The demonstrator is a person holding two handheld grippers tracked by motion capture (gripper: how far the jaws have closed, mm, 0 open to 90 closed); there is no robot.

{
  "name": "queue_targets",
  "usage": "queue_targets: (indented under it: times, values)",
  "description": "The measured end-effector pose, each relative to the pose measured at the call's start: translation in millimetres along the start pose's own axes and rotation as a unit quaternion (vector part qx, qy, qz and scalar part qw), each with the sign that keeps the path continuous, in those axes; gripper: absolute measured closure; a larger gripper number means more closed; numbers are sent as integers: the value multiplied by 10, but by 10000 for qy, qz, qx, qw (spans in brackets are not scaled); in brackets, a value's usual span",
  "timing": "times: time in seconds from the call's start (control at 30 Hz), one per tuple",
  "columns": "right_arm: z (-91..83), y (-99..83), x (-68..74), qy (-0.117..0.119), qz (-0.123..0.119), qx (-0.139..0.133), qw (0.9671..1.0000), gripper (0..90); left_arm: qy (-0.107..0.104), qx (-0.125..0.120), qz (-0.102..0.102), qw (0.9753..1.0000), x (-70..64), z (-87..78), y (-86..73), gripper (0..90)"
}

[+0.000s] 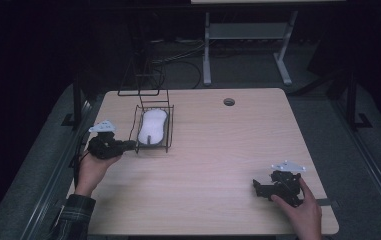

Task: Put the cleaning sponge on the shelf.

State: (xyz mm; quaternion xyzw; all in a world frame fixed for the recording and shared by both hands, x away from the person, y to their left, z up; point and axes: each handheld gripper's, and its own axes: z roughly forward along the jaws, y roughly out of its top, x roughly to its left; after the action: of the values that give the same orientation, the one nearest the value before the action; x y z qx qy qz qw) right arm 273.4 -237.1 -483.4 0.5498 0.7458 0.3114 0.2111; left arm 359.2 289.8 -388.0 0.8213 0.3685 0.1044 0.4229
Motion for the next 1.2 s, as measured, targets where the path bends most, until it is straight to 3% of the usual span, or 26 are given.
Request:
queue_targets:
  times: [0.17,0.37,0.87,1.2]
  values:
    - [0,0,0,0,-2,-1,10000,0,-16,19,47,10000,-90,-68,-89,749]
    - [0,0,0,0,1,1,10000,0,112,135,101,9998,-215,-111,-251,533]
    - [0,0,0,0,0,0,10000,0,282,287,251,9989,-426,-71,-540,307]
    - [0,0,0,1,0,0,10000,0,372,461,301,9978,-510,9,-682,215]
